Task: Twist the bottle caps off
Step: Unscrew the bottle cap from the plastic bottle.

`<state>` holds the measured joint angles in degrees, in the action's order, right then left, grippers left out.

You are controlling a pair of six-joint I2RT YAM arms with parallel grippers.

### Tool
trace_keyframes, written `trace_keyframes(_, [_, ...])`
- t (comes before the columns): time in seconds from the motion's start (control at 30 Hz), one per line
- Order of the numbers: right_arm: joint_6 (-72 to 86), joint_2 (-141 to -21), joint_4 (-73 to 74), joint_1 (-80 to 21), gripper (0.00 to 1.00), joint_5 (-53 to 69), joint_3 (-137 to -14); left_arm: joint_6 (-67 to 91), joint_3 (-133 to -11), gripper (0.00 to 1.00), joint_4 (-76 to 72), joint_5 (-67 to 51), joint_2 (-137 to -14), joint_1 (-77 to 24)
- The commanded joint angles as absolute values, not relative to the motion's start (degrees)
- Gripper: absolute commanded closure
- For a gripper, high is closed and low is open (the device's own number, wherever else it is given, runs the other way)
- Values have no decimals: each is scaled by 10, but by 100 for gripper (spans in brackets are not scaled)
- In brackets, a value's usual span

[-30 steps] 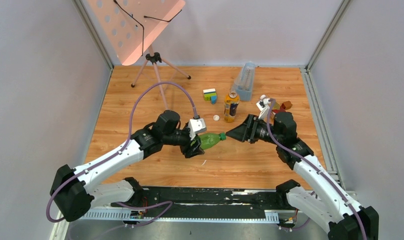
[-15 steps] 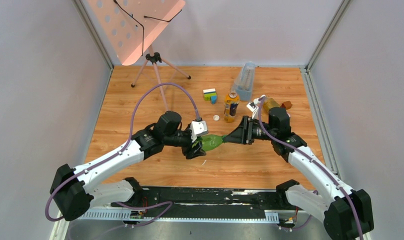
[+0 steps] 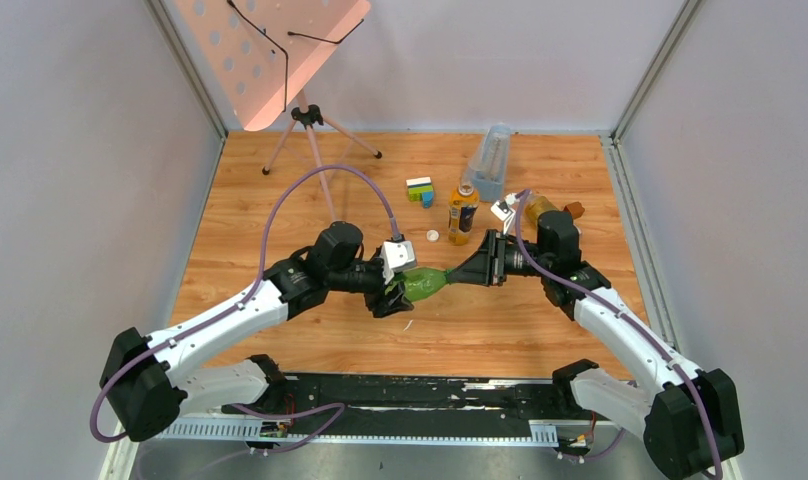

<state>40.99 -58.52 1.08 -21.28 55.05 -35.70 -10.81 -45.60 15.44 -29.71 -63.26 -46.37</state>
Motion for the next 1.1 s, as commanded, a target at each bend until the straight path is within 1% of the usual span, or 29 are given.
trace_keyframes(0.0, [402, -582, -17, -218, 96, 563, -361, -82, -460, 29, 86, -287, -640, -468])
trace_keyframes(0.13, [401, -592, -12, -220, 96, 556, -359, -57, -473, 25, 68, -288, -654, -468])
trace_keyframes(0.3, [398, -596, -7, -223, 96, 540, -360, -68, -511, 18, 121, -264, -681, -468])
trace_keyframes(0.43, [397, -597, -9, -223, 96, 542, -361, -74, -517, 22, 135, -273, -691, -468])
trace_keyframes(0.53, [397, -600, -10, -223, 96, 543, -361, -67, -520, 36, 137, -277, -698, -468])
trace_keyframes(0.57, [397, -599, -10, -222, 96, 542, -360, -65, -520, 44, 139, -277, -701, -468])
trace_keyframes(0.6, [397, -599, -10, -222, 96, 541, -360, -64, -520, 49, 140, -275, -702, -468])
trace_keyframes(0.63, [397, -598, -10, -223, 96, 541, -359, -64, -519, 58, 141, -274, -702, -468])
trace_keyframes(0.67, [397, -598, -9, -223, 95, 540, -359, -64, -517, 62, 141, -271, -702, -468])
trace_keyframes(0.7, [396, -598, -8, -223, 94, 541, -358, -66, -516, 70, 141, -269, -700, -468])
trace_keyframes(0.73, [395, -598, -7, -223, 93, 541, -358, -67, -514, 74, 141, -266, -699, -468])
trace_keyframes(0.77, [393, -597, -4, -222, 89, 541, -359, -73, -512, 81, 140, -264, -696, -468])
trace_keyframes(0.8, [387, -597, -2, -223, 81, 539, -360, -76, -509, 84, 140, -262, -693, -468])
trace_keyframes(0.83, [381, -595, 18, -222, 72, 533, -363, -88, -508, 90, 144, -261, -692, -468])
trace_keyframes(0.87, [376, -592, 33, -223, 60, 515, -366, -95, -506, 93, 147, -262, -689, -469])
trace_keyframes(0.9, [373, -588, 41, -222, 53, 502, -367, -109, -505, 97, 155, -261, -688, -470])
trace_keyframes(0.93, [371, -582, 47, -222, 48, 492, -367, -116, -505, 98, 160, -256, -686, -470])
trace_keyframes(0.97, [370, -577, 51, -222, 44, 484, -367, -133, -504, 100, 173, -254, -685, -471])
trace_keyframes(1.0, [369, -573, 53, -222, 43, 478, -367, -147, -504, 100, 179, -249, -682, -473])
trace_keyframes(1.07, [373, -567, 54, -222, 42, 473, -367, -164, -503, 100, 194, -240, -677, -475])
